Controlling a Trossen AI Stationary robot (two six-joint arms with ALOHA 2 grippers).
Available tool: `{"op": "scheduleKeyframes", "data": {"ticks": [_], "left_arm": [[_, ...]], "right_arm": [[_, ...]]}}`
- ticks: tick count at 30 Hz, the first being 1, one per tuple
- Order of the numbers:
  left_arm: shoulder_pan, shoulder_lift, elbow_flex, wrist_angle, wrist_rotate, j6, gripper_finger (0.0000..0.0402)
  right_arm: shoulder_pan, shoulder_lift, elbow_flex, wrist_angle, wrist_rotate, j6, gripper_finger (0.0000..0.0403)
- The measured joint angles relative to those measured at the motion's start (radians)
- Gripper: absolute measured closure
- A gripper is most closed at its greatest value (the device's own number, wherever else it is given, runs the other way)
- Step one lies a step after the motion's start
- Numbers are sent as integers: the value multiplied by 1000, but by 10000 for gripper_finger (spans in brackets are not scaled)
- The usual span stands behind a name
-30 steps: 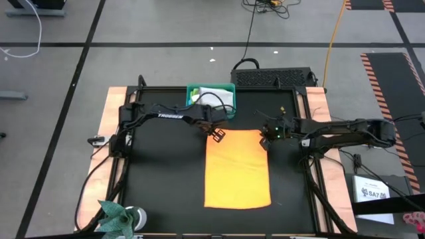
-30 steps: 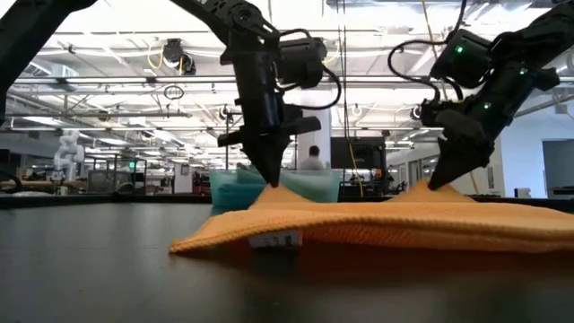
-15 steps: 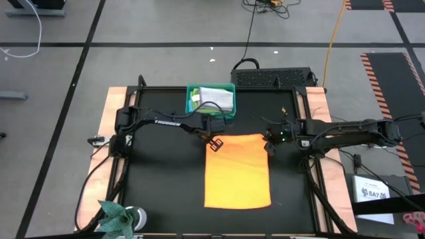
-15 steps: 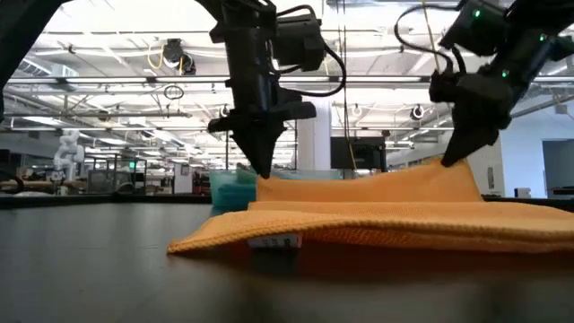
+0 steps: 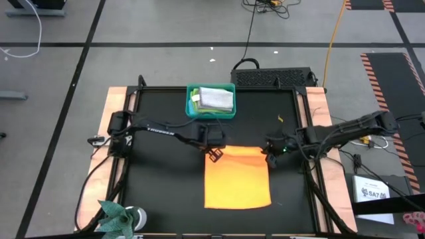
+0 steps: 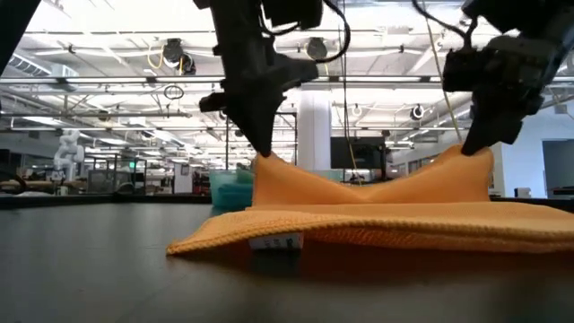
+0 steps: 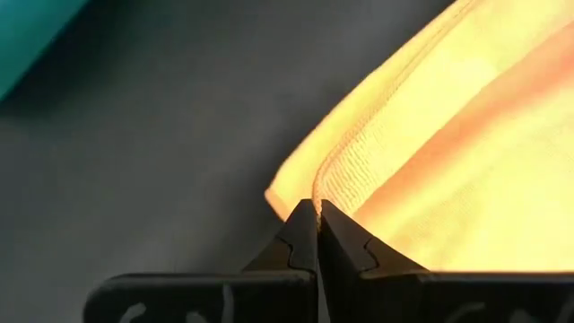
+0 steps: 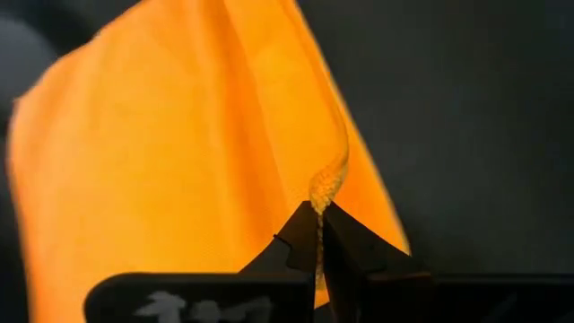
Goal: Fold microfiber towels
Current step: Fold the orange microfiber towel
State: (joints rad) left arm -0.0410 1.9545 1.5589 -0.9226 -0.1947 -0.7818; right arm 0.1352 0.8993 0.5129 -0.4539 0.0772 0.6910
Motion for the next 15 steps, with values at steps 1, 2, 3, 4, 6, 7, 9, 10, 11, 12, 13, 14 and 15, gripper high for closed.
{"op": "scheduleKeyframes", "data": {"ticks": [1,2,3,4,6,7,9,10,11,12,13,14,15], "left_arm": [[-10,-1,0,5,0,-11,401],[-21,-2,0,10,-1,-24,401],[-31,-3,0,10,-1,-33,401],[-41,-4,0,7,-1,-41,401],[-59,-6,0,8,4,-57,401],[-69,-7,0,8,9,-66,401],[-89,-8,0,8,21,-78,401],[-99,-8,0,8,33,-87,401],[-109,-8,0,9,43,-97,401],[-120,-8,0,10,50,-110,401],[-131,-8,0,12,58,-120,401],[-142,-8,0,12,64,-129,401],[-154,-8,0,12,65,-141,401]], "right_arm": [[21,0,0,4,0,22,403],[44,0,0,11,0,43,403],[66,0,0,27,0,61,403],[89,0,0,44,0,77,403],[132,0,0,59,0,106,403],[153,0,0,66,1,122,403],[193,0,0,80,2,153,403],[215,0,0,84,2,168,403],[235,0,0,88,2,187,403],[256,0,0,89,2,207,403],[276,0,0,89,2,229,403],[296,0,0,91,2,246,403],[315,0,0,94,3,264,403]]}}
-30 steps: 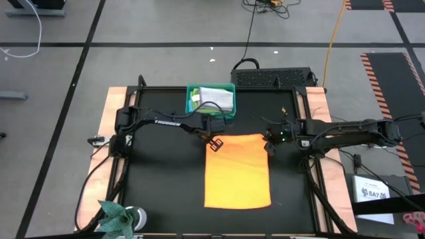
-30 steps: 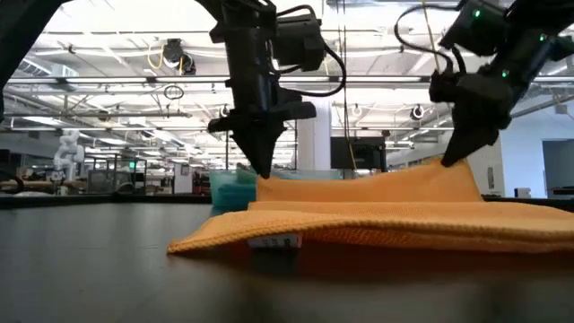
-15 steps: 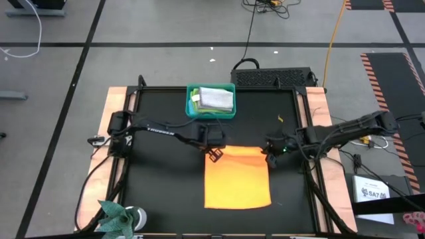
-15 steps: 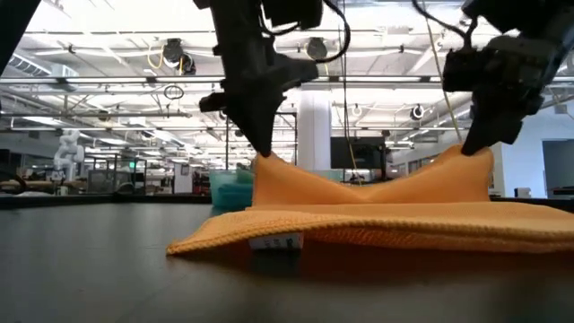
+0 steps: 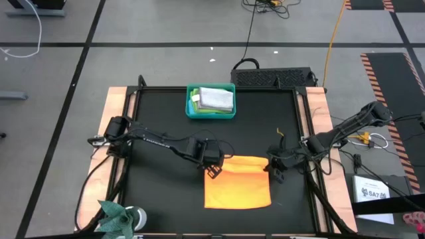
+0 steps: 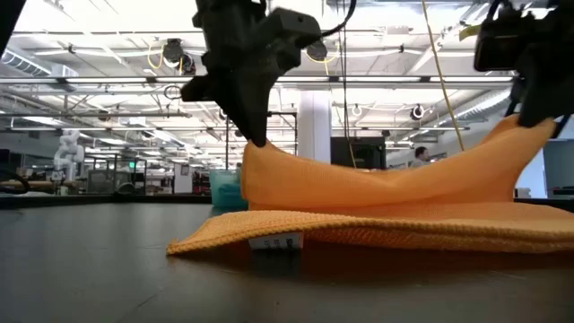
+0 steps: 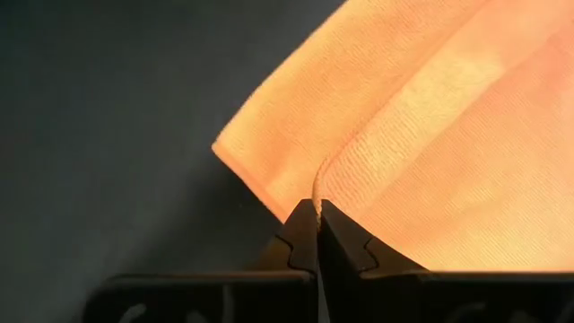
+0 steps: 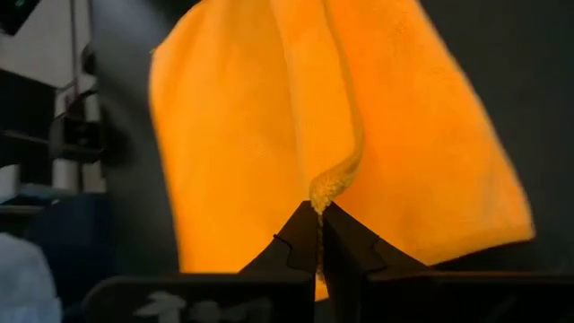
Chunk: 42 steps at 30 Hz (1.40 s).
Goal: Fold microfiber towels
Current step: Fold the orange microfiber towel
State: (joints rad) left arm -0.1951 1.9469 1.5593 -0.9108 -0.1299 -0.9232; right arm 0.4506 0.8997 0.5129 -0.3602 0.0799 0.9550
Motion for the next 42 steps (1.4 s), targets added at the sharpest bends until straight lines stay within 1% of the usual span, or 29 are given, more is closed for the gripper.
{"op": "scheduleKeyframes", "data": {"ticks": [2,6,13,18,25,27,30,34,38,42], "left_arm": [[-22,0,0,2,5,-24,401],[-62,0,0,25,49,-65,401],[-131,0,0,96,53,-156,401],[-178,0,0,102,79,-223,401],[-271,0,0,105,113,-360,401],[-293,0,0,107,100,-391,401],[-312,0,0,108,49,-424,401],[-316,8,0,144,-5,-421,401],[-313,42,0,199,0,-395,401],[-314,87,-1,207,76,-389,401]], "right_arm": [[37,1,0,14,0,31,403],[102,30,0,72,0,77,403],[221,159,0,215,-3,178,403],[298,248,0,325,-2,255,403],[385,345,0,443,-1,347,403],[396,371,0,474,0,348,403],[402,399,0,475,1,346,403],[403,416,0,468,-4,342,403],[403,416,0,454,-7,342,403],[403,416,0,455,-7,342,403]]}}
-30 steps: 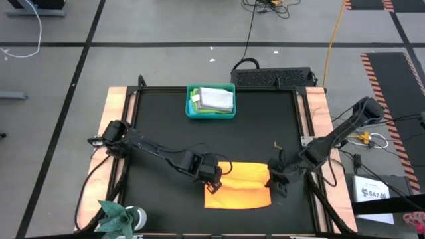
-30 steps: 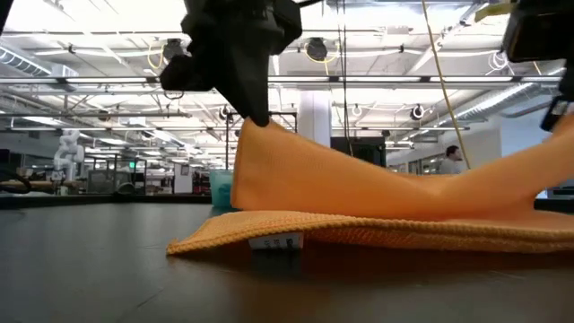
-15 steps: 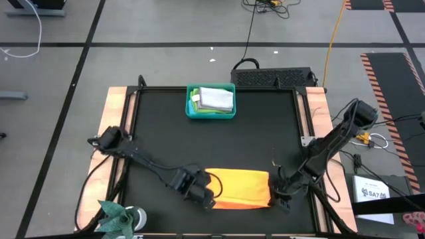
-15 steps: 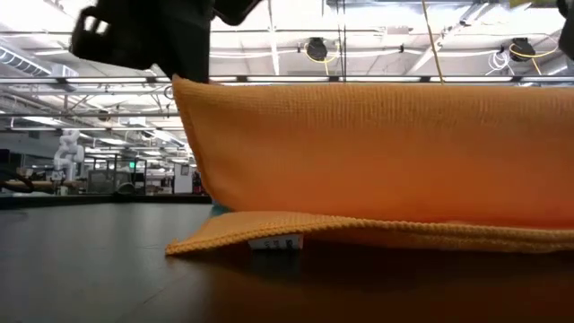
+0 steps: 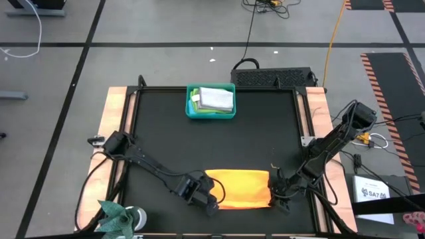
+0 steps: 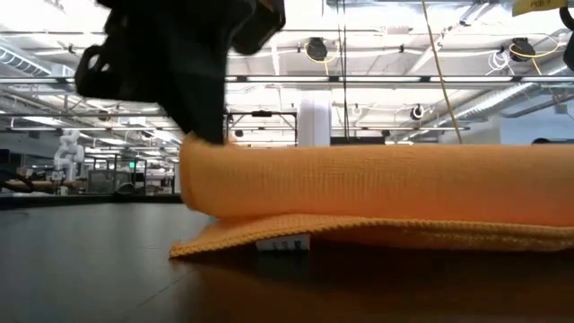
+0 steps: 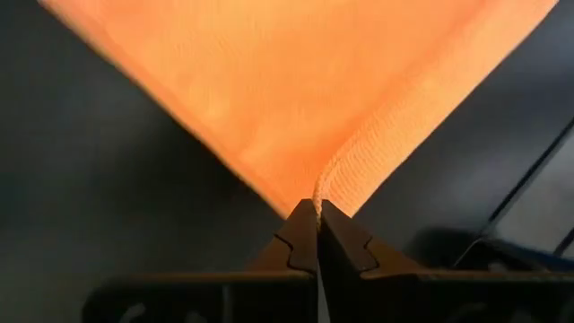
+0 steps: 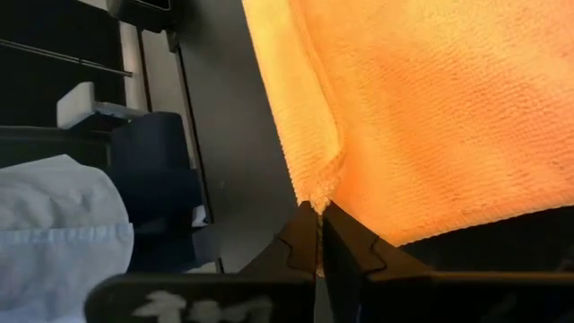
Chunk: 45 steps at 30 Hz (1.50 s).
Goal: Fold microfiber towels
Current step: Fold the orange microfiber towel
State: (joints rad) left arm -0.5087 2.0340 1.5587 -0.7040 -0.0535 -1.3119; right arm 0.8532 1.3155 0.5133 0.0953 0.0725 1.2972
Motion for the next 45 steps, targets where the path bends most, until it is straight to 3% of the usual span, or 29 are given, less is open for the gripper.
{"op": "scheduleKeyframes", "data": {"ticks": [4,8,21,29,32,40,45], "left_arm": [[-2,28,-1,7,76,1,400],[-5,30,0,10,87,3,386],[-11,30,0,12,119,21,253],[-40,30,0,-239,149,-36,237],[-42,30,0,-284,108,-77,236],[34,30,0,-276,-143,-115,236],[125,30,0,-274,-170,-49,236]], "right_arm": [[0,0,0,-2,-28,0,403],[0,0,0,-1,-49,0,394],[0,0,0,-62,-52,-24,282],[0,-2,0,-238,-108,-34,262],[-5,-2,0,-242,-120,-38,263],[-98,-42,0,-318,-103,-144,265],[-223,-114,0,-508,-99,-213,265]]}}
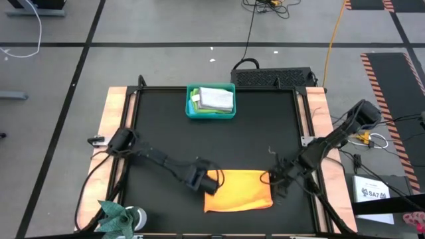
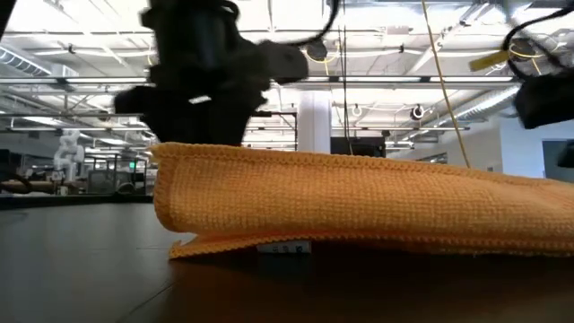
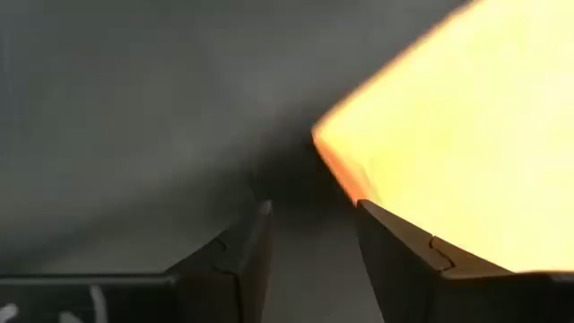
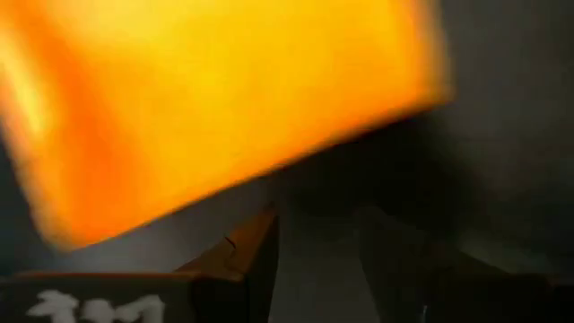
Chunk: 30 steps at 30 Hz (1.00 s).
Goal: Fold microfiber towels
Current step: Fold the orange microfiber towel
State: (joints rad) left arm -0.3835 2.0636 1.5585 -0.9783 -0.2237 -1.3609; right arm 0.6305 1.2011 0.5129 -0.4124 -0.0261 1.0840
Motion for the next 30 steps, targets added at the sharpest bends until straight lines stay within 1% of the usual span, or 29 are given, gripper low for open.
{"op": "scheduleKeyframes", "data": {"ticks": [3,8,11,15,20,25,27,30], "left_arm": [[60,0,0,40,67,72,238],[142,-1,0,171,238,235,256],[169,-1,0,237,288,276,270],[181,-2,1,270,291,320,281],[180,-2,1,269,251,355,284],[178,-2,1,257,249,372,284],[177,-2,1,243,249,372,284],[168,-2,1,225,246,372,284]], "right_arm": [[-84,-59,-3,-47,3,-32,265],[-196,-181,-2,21,-1,-90,265],[-232,-234,0,82,-1,-102,265],[-245,-230,0,103,0,-109,266],[-245,-150,-20,119,-10,-110,266],[-245,-58,-64,245,-80,-105,276],[-245,-33,-84,286,-83,-104,282],[-250,-10,-97,296,-79,-105,291]]}}
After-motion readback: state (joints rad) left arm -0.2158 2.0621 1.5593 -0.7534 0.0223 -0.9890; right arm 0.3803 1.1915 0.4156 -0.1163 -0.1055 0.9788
